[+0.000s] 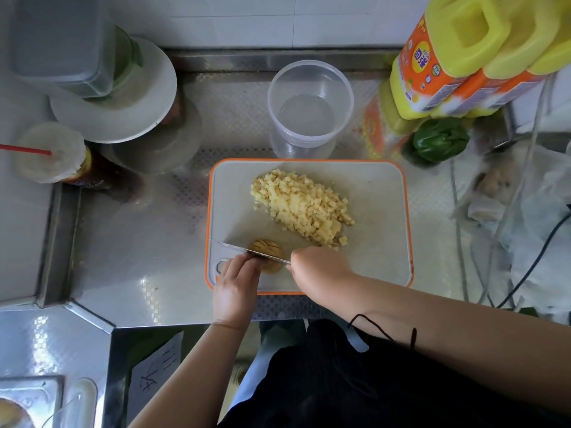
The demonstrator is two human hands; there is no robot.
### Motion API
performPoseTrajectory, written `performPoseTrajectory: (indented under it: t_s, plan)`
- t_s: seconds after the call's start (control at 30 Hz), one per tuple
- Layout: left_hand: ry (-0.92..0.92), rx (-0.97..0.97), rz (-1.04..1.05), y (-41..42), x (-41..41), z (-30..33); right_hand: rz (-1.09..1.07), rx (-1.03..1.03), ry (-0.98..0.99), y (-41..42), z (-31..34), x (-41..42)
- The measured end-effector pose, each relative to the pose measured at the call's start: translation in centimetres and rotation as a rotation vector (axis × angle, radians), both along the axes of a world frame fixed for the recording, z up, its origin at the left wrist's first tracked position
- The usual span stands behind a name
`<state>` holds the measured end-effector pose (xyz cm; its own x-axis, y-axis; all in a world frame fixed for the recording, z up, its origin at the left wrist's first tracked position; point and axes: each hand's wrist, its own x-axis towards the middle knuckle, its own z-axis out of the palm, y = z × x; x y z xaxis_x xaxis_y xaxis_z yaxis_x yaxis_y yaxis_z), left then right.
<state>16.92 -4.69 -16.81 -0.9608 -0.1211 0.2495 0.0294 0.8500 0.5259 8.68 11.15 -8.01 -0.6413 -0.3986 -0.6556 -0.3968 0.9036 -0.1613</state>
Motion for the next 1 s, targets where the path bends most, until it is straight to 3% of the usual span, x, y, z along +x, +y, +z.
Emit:
performPoseTrajectory:
  t_s: [0.3,0.43,0.47,0.57,0.6,0.7,0.9,0.93,1.0]
  plan:
    - [0.025,-0.023,-0.013,-0.1,0.2,0.0,-0.032,-0.117,0.009,1.1,-1.5,1.3]
    - [0.106,-0.033,-0.068,-0.1,-2.2,4.5,-0.026,-0.116,0.037,0.9,-1.4,1.3]
    - [0.038,-0.113,-0.104,0.0,-3.6,5.9,-0.025,-0.104,0.062,0.9,-1.5,1.3]
    - [-0.567,-0.441,-0.341,1.1,-7.5,8.2,-0.064,-0.068,0.078,0.8,-1.5,1.6]
    - [-0.683,-0.512,-0.403,1.4,-8.3,8.1,-0.068,-0.07,0.073,0.8,-1.5,1.6]
    - [-0.821,-0.534,-0.469,1.8,-10.0,8.3,-0.074,-0.1,0.075,0.7,-0.9,1.4]
    - [-0.826,-0.529,-0.521,2.2,-10.4,9.5,-0.058,-0.125,0.112,1.2,0.3,1.4]
    - [-0.743,-0.45,-0.49,1.8,-10.1,9.8,-0.053,-0.129,0.124,1.4,0.6,1.3]
    - [-0.346,-0.211,-0.399,0.3,-8.9,10.4,-0.054,-0.142,0.137,1.8,1.2,1.1]
